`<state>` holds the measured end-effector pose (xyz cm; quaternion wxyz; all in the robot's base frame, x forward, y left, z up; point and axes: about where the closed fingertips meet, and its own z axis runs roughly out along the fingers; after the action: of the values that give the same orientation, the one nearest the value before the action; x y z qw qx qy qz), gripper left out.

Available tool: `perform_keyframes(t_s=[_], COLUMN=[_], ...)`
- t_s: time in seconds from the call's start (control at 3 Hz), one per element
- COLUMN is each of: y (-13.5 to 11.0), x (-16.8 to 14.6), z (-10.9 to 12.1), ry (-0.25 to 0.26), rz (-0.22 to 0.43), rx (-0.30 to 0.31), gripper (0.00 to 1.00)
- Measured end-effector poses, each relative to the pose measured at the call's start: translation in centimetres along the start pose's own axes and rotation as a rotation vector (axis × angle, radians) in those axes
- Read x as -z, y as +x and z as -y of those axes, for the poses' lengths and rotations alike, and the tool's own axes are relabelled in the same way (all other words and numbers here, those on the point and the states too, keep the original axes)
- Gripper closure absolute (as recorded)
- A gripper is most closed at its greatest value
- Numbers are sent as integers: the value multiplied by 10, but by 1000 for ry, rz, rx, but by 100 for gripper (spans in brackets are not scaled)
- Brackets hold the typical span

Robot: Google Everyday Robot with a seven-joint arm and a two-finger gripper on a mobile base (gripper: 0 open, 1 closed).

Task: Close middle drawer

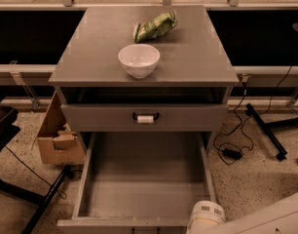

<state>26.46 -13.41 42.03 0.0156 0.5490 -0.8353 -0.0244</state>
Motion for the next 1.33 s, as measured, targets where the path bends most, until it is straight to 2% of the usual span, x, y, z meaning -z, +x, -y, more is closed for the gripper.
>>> perform_keyframes(t_s=[0.33, 0.67, 1.0, 1.33], y=[-27, -48, -72, -94], x=[-22, -38, -46, -38], z=[10, 24, 43, 68], ry=[38, 80, 137, 219], rz=[90, 142, 190, 225], rx=[-83, -123, -113, -85], gripper=[100, 100, 100, 100])
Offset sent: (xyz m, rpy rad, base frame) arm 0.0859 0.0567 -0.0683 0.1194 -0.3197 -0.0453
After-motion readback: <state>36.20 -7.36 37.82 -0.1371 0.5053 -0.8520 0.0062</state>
